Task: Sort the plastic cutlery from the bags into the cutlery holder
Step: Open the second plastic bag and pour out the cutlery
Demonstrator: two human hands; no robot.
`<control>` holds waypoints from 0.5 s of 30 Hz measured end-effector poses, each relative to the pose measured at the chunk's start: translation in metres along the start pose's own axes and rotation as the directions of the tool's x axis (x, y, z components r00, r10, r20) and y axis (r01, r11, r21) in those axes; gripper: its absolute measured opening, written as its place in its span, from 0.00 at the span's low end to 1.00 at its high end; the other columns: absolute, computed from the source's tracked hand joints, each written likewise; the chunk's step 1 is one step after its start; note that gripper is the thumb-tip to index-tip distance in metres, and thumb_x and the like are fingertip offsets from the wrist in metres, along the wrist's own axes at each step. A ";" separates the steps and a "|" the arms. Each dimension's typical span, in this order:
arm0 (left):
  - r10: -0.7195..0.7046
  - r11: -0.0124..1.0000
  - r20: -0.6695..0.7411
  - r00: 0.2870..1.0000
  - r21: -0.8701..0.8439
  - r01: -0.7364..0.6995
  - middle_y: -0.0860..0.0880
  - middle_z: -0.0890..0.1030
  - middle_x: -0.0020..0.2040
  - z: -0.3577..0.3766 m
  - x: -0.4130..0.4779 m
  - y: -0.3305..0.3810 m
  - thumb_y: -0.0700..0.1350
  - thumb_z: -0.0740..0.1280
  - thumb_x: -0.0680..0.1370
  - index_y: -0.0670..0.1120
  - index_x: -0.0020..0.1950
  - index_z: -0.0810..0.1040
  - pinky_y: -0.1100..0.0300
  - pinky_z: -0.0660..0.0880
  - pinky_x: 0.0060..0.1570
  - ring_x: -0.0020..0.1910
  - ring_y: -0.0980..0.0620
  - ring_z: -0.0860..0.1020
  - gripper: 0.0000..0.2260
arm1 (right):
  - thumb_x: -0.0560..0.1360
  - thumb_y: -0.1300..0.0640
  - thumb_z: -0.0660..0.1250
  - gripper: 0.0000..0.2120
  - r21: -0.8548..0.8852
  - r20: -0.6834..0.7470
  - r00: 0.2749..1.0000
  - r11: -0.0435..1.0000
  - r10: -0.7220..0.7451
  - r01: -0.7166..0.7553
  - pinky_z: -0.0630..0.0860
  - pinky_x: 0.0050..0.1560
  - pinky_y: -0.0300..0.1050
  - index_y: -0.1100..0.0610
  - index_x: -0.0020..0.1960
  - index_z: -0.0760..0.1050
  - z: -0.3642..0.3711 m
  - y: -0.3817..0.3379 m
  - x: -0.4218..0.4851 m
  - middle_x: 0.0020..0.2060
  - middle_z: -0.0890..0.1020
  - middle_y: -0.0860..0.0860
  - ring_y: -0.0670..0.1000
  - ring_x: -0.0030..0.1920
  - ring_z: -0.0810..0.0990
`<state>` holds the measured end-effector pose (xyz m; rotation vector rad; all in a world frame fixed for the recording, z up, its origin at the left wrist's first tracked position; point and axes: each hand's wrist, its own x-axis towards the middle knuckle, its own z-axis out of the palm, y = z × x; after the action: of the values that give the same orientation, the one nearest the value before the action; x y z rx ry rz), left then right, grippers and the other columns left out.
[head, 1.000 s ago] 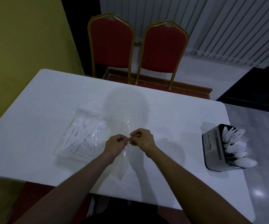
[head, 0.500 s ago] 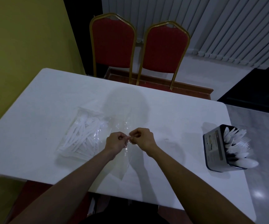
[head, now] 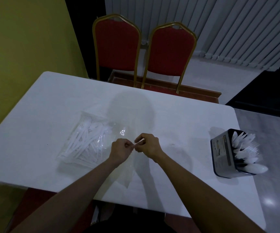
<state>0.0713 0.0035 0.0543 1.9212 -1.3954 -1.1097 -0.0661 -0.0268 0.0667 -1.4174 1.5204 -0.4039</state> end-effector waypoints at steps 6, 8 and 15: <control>-0.008 0.996 0.029 1.000 0.093 0.005 0.45 0.83 0.41 0.001 -0.001 0.002 0.41 0.68 0.76 0.41 0.48 0.83 0.68 0.67 0.35 0.36 0.55 0.75 0.06 | 0.69 0.66 0.74 0.09 -0.040 -0.036 0.999 0.999 -0.032 0.031 0.83 0.47 0.45 0.64 0.49 0.81 0.004 0.004 -0.003 0.41 0.85 0.59 0.54 0.40 0.85; -0.032 0.997 0.036 0.999 0.077 0.029 0.47 0.81 0.37 0.000 -0.002 0.001 0.40 0.68 0.76 0.41 0.47 0.83 0.68 0.68 0.34 0.34 0.56 0.75 0.05 | 0.69 0.67 0.74 0.09 -0.042 -0.036 0.999 0.998 -0.038 0.037 0.83 0.48 0.46 0.64 0.49 0.81 0.006 0.005 -0.005 0.41 0.85 0.59 0.54 0.40 0.85; -0.063 0.995 -0.007 0.998 -0.075 0.062 0.48 0.81 0.30 -0.003 -0.004 -0.001 0.42 0.72 0.73 0.44 0.39 0.83 0.62 0.77 0.37 0.29 0.55 0.77 0.03 | 0.70 0.64 0.74 0.09 0.050 -0.035 0.999 0.999 0.007 -0.005 0.82 0.49 0.45 0.64 0.50 0.80 0.004 0.009 -0.006 0.42 0.85 0.59 0.53 0.42 0.85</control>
<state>0.0737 0.0075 0.0561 1.9260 -1.2781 -1.1637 -0.0691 -0.0178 0.0605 -1.3730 1.5320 -0.4617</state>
